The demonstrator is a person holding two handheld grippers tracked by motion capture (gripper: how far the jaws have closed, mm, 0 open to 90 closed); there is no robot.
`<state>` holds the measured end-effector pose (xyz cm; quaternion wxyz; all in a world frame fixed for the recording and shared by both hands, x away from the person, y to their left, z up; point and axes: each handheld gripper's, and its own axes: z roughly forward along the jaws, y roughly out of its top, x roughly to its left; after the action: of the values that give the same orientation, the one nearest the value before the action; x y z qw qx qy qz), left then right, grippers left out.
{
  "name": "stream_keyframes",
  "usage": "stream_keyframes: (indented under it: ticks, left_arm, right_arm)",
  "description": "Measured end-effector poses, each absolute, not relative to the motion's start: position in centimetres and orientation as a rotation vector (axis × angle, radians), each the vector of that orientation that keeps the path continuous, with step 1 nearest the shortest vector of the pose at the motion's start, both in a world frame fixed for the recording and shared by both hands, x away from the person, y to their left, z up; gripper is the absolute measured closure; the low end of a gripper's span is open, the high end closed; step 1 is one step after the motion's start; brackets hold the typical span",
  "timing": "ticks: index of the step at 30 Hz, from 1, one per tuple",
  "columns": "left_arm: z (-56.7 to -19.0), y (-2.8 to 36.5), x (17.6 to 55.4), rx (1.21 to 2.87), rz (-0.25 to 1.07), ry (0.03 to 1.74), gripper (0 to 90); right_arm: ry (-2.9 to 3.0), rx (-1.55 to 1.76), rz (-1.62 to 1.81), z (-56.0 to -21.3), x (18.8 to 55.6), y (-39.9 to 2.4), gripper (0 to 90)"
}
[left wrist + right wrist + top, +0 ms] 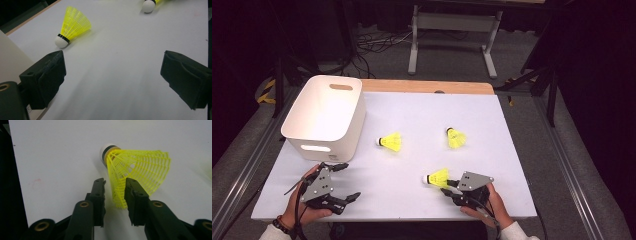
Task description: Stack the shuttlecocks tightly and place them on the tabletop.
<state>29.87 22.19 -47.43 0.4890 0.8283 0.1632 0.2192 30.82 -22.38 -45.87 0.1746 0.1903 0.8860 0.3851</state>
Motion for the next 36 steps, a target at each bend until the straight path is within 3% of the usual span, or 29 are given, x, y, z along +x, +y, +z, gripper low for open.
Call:
stream_keyframes:
  ticks: [8,36]
  left_arm:
    - [-47.48,22.13,29.88,2.011,0.524,0.399,7.3]
    - [-47.49,22.14,29.89,2.01,0.525,0.4,7.4]
  right_arm:
    - [2.53,0.521,1.09,-45.94,30.79,-22.24,88.0]
    - [2.482,0.487,1.117,-45.11,30.48,-22.42,89.6]
